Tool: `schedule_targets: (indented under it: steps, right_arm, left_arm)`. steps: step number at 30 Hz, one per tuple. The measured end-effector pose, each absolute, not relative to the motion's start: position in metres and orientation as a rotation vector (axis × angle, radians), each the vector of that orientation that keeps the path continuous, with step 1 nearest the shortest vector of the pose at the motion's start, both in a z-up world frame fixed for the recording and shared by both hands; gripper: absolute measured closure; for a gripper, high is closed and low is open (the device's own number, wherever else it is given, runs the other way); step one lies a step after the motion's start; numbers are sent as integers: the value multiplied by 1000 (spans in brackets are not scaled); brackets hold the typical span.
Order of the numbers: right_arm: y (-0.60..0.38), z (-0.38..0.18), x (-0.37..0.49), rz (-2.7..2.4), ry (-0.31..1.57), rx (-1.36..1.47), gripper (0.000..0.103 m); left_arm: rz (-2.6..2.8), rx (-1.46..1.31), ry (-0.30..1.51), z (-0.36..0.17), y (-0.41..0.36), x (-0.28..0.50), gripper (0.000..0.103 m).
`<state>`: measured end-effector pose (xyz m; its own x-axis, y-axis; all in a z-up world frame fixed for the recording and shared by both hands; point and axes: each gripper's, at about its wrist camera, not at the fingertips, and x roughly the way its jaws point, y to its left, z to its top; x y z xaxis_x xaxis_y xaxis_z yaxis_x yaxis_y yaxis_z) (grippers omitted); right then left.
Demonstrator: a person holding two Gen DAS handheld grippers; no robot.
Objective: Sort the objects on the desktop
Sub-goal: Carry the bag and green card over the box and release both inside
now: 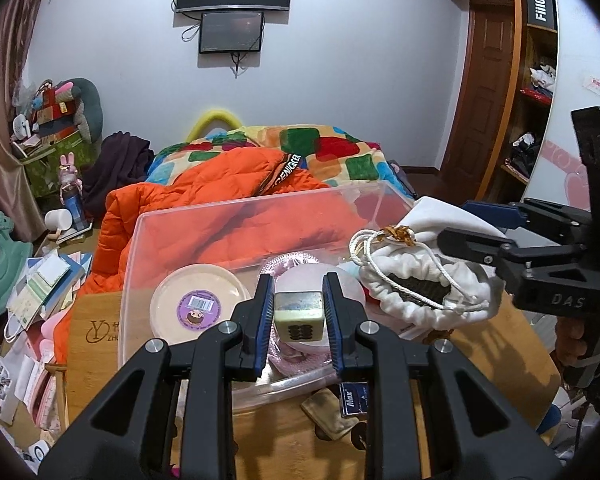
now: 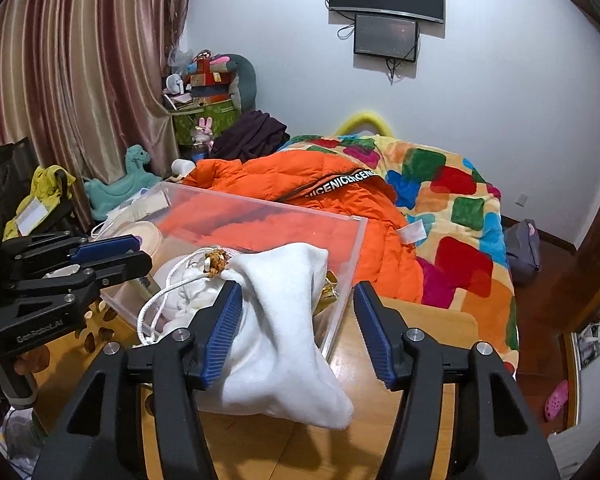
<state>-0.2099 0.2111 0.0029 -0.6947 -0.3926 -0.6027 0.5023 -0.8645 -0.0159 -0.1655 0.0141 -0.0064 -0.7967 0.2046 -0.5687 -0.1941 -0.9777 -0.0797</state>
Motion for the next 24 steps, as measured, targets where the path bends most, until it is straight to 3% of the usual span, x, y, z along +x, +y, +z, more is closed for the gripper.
schedule_targets:
  steps: [6, 24]
  right_arm:
    - [219, 14, -197, -2494, 192, 795, 45]
    - [238, 5, -152, -2496, 147, 824, 44]
  left_arm:
    - [2787, -892, -55, -3, 9, -163, 79]
    - [2809, -829, -27, 2, 0, -116, 51]
